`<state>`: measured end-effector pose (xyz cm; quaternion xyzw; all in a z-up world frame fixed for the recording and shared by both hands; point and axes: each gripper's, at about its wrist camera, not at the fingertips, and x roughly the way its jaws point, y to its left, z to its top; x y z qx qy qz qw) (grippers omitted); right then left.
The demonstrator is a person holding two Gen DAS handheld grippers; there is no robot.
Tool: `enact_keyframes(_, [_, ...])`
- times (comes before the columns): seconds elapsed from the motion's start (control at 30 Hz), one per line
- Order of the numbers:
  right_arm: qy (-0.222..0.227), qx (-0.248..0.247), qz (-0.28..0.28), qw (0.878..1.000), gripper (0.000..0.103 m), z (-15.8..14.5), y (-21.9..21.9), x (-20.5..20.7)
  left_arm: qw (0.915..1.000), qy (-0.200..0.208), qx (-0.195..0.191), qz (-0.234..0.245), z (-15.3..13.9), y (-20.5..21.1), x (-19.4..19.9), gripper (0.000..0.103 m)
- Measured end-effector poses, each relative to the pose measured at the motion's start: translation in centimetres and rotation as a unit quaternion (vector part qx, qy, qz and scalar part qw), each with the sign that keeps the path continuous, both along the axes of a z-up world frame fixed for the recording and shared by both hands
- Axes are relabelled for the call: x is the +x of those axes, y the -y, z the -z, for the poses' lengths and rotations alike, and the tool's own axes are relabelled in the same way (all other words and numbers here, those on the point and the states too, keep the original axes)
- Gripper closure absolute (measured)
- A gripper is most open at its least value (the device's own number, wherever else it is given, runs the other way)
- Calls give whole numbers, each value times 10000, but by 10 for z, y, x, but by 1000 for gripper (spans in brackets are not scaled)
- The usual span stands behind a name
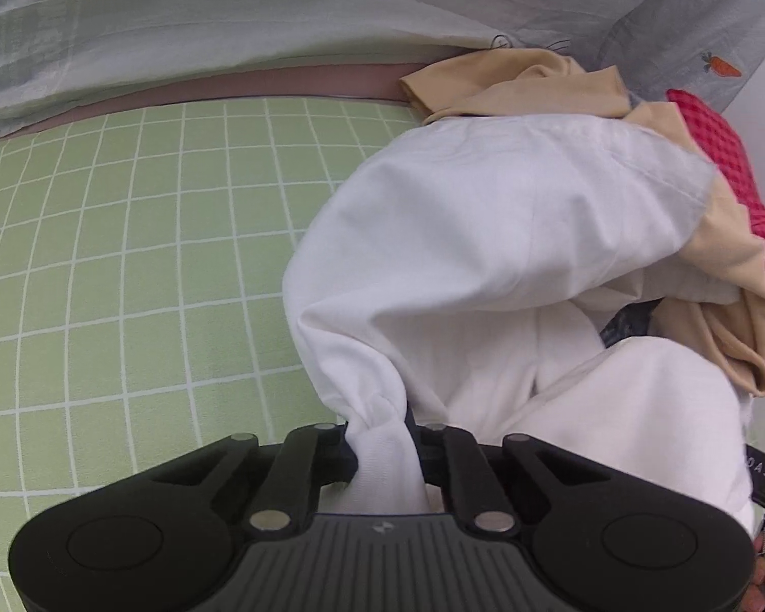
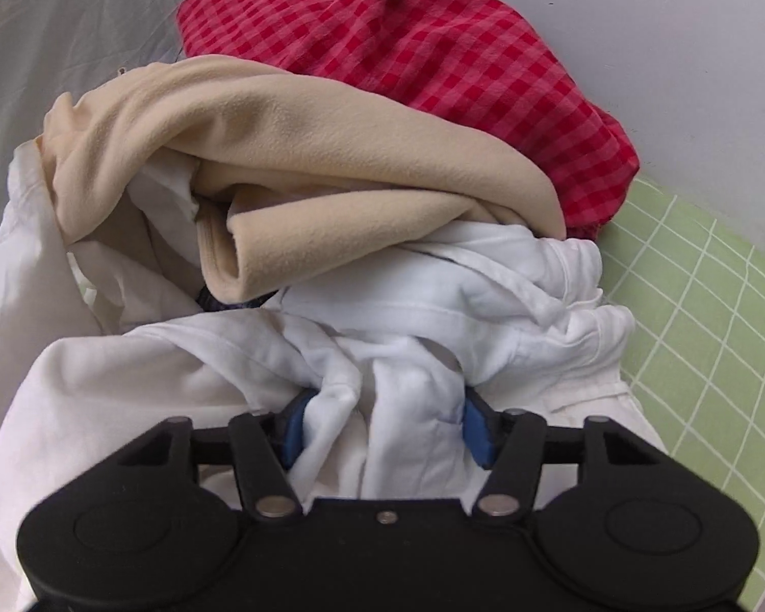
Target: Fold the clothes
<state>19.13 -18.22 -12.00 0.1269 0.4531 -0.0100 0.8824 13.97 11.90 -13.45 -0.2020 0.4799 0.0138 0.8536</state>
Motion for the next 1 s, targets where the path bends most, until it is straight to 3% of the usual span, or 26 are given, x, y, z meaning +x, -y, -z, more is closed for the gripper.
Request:
enact_keyframes(0.1, [-21,787,-145,9968,67,-9,4,-14,9977,526,-349,241,-33,15,-8,93])
enact_keyframes(0.2, [-43,1570,-288,9872,72,-18,8,-27,9867,1142,-1032,517,-69,33,-18,94])
enact_keyframes(0.3, [-64,2342,-430,9712,74,-27,12,-41,9774,1640,-875,1005,-108,65,-22,94])
enact_keyframes(0.37, [-77,2848,-523,9571,75,-33,15,-50,9690,1941,-1017,1144,-129,76,-31,94])
enact_keyframes(0.43, [-41,2991,-809,9508,75,-39,0,-55,9640,2142,-1157,1073,-144,71,-45,94])
enact_keyframes(0.53, [-7,3149,-1240,9410,75,-49,-25,-61,9666,2298,-877,724,-158,51,-74,94])
enact_keyframes(0.63, [-30,3160,-1683,9337,75,-57,-56,-66,9686,2316,-897,80,-157,12,-109,95])
enact_keyframes(0.73, [-90,3177,-2115,9243,76,-59,-87,-74,9708,2210,-677,-649,-153,-29,-153,95])
enact_keyframes(0.9, [-194,3078,-2900,9060,76,-69,-144,-91,9612,2031,-582,-1774,-146,-102,-242,95])
enact_keyframes(1.0, [-329,3108,-3255,8924,77,-68,-178,-105,9509,1989,-536,-2308,-144,-140,-290,95])
